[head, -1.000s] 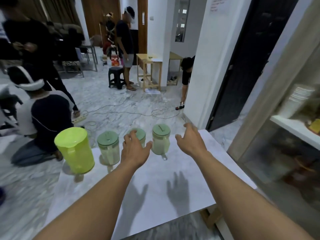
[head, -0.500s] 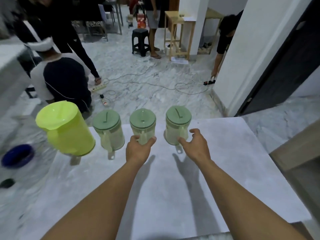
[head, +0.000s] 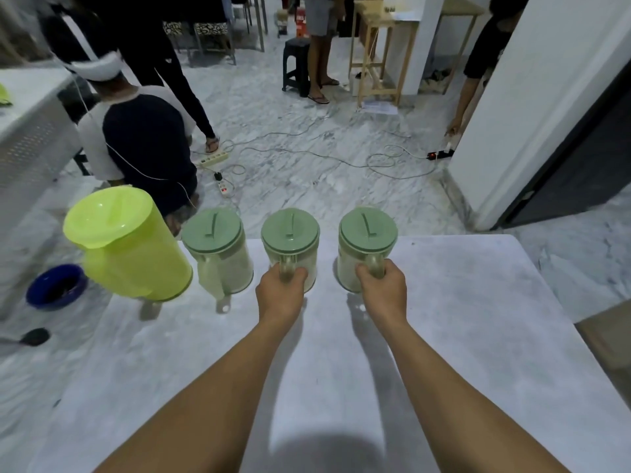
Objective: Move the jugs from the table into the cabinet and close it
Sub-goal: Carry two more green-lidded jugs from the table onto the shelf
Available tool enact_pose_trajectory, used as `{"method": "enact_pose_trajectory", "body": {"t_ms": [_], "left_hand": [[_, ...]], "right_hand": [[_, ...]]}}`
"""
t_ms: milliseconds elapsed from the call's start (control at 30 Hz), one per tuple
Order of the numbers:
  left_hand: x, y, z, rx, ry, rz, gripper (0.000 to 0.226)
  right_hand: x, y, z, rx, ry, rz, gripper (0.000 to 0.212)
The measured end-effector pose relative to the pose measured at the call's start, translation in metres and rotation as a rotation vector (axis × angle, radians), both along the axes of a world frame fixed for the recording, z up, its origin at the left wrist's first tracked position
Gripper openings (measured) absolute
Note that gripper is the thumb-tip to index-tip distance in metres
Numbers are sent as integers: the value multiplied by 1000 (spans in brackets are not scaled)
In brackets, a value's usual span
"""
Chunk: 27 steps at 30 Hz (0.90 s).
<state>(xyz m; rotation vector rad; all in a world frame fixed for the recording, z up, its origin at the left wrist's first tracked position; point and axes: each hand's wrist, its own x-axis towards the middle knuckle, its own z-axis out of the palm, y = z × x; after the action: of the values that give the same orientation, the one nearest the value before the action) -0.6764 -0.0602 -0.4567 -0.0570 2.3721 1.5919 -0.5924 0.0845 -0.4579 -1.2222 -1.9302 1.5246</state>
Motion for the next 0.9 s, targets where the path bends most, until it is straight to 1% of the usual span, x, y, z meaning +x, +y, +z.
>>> {"method": "enact_pose_trajectory", "body": {"t_ms": [100, 267, 400, 567, 733, 900], "left_hand": [[-1, 0, 5, 8, 32, 19, 19], [3, -1, 33, 24, 123, 10, 22], [5, -1, 73, 63, 169, -16, 23], [16, -10, 125, 146, 188, -56, 34], [22, -23, 185, 220, 230, -159, 35], [48, -36, 231, 290, 233, -363, 33]], "right_hand": [[0, 1, 2, 6, 20, -27, 8], [7, -1, 21, 13, 50, -89, 12], [18, -1, 59, 33, 102, -124, 11], [42, -12, 109, 61, 138, -172, 11], [71, -36, 170, 105, 215, -261, 12], [118, -78, 223, 178, 254, -413, 16]]}}
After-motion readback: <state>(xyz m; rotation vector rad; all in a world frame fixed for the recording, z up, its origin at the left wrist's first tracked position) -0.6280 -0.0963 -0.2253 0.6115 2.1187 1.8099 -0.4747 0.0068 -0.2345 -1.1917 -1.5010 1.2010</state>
